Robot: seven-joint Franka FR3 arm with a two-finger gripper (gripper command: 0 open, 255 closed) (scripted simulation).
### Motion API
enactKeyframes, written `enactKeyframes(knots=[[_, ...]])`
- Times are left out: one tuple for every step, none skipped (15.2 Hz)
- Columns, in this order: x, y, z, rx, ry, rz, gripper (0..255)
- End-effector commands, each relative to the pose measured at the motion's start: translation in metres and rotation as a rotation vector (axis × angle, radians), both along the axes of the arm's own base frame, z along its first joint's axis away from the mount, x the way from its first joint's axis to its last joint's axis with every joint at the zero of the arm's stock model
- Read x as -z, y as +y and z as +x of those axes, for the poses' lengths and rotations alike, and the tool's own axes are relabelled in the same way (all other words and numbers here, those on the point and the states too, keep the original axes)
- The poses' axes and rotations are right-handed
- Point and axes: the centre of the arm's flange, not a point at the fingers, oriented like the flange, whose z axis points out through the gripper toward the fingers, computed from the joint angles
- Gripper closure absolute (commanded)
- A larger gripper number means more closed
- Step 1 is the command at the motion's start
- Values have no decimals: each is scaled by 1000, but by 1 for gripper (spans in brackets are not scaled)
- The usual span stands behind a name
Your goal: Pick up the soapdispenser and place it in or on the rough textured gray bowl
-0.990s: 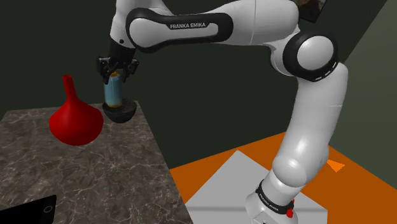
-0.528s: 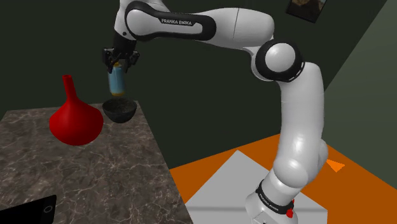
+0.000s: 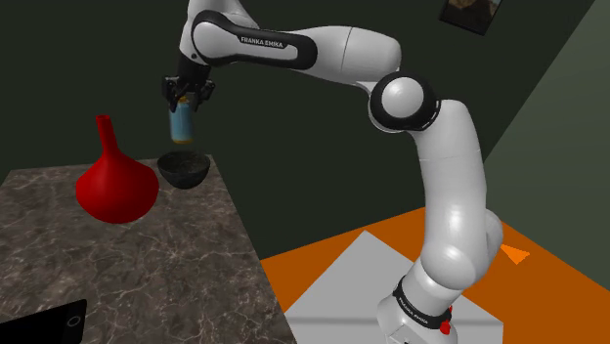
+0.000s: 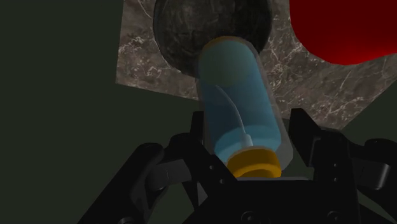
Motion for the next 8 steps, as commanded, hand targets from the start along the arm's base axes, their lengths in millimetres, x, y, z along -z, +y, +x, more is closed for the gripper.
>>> enactKeyframes(knots=[[11, 0, 2, 0, -1, 0, 255], [17, 0, 2, 0, -1, 0, 255], [22, 0, 2, 0, -1, 0, 255], [27, 0, 2, 0, -1, 0, 255], [32, 0, 2, 0, -1, 0, 255], [38, 0, 2, 0, -1, 0, 255], [43, 0, 2, 0, -1, 0, 255], [48, 0, 2, 0, -1, 0, 255]])
